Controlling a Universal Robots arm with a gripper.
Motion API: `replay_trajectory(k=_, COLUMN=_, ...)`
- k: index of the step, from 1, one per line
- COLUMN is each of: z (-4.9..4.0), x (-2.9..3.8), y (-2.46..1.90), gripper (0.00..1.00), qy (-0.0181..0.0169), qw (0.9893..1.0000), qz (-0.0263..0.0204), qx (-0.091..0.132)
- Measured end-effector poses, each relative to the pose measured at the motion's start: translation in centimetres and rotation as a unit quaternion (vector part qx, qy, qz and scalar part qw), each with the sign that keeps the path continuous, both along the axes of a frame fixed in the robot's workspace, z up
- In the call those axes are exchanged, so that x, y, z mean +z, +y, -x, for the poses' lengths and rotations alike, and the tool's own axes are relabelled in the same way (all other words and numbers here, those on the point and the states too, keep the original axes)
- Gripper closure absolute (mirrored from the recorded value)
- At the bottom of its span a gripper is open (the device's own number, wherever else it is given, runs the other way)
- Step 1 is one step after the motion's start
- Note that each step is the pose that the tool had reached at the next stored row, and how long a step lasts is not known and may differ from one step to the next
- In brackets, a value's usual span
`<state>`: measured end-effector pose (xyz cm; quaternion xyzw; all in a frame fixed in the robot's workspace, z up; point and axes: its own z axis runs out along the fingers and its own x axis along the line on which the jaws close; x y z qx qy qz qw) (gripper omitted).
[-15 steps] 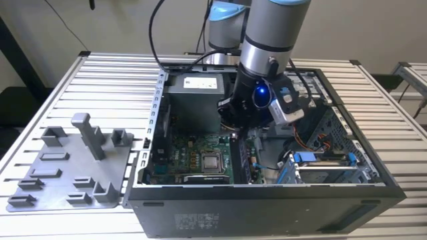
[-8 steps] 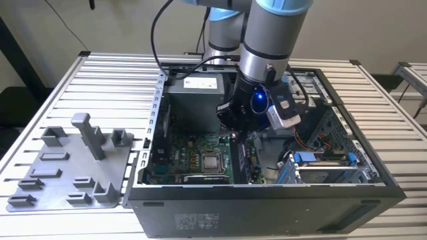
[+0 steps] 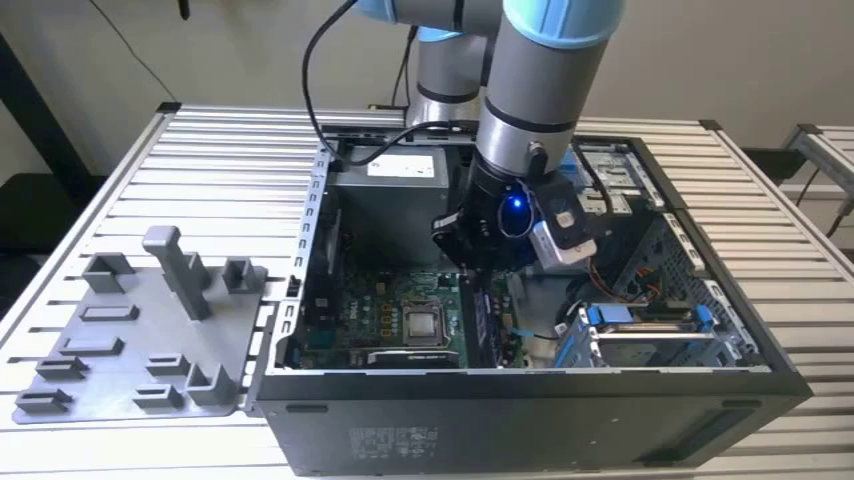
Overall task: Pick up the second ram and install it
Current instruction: 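Insert the second ram into the second slot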
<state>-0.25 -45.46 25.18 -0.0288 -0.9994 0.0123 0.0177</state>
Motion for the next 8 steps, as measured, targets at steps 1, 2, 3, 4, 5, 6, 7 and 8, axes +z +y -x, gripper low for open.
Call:
replay_trajectory(k=1, z=0.00, x=-0.09, y=0.00, gripper=0.86, qy=0.0000, qw=1.0000, qz=0.0000, qx=0.000)
replay_trajectory(k=2, z=0.00, x=-0.17, y=0.00, gripper=0.86, qy=0.0000, qw=1.0000, qz=0.0000, qx=0.000)
replay_trajectory(k=3, z=0.00, x=-0.25, y=0.00, gripper=0.86, qy=0.0000, qw=1.0000, qz=0.0000, qx=0.000)
replay_trajectory(k=4, z=0.00, x=-0.35, y=-0.01, gripper=0.86, qy=0.0000, qw=1.0000, qz=0.0000, qx=0.001)
replay_trajectory(k=5, z=0.00, x=-0.45, y=-0.01, gripper=0.86, qy=0.0000, qw=1.0000, qz=0.0000, qx=0.001)
replay_trajectory(k=6, z=0.01, x=-0.56, y=-0.02, gripper=0.86, qy=0.0000, qw=1.0000, qz=0.0000, qx=0.002)
replay_trajectory(k=7, z=0.01, x=-0.71, y=-0.03, gripper=0.86, qy=0.0000, qw=1.0000, qz=0.0000, qx=0.002)
replay_trajectory(k=8, z=0.01, x=-0.84, y=-0.03, gripper=0.86, qy=0.0000, qw=1.0000, qz=0.0000, qx=0.002)
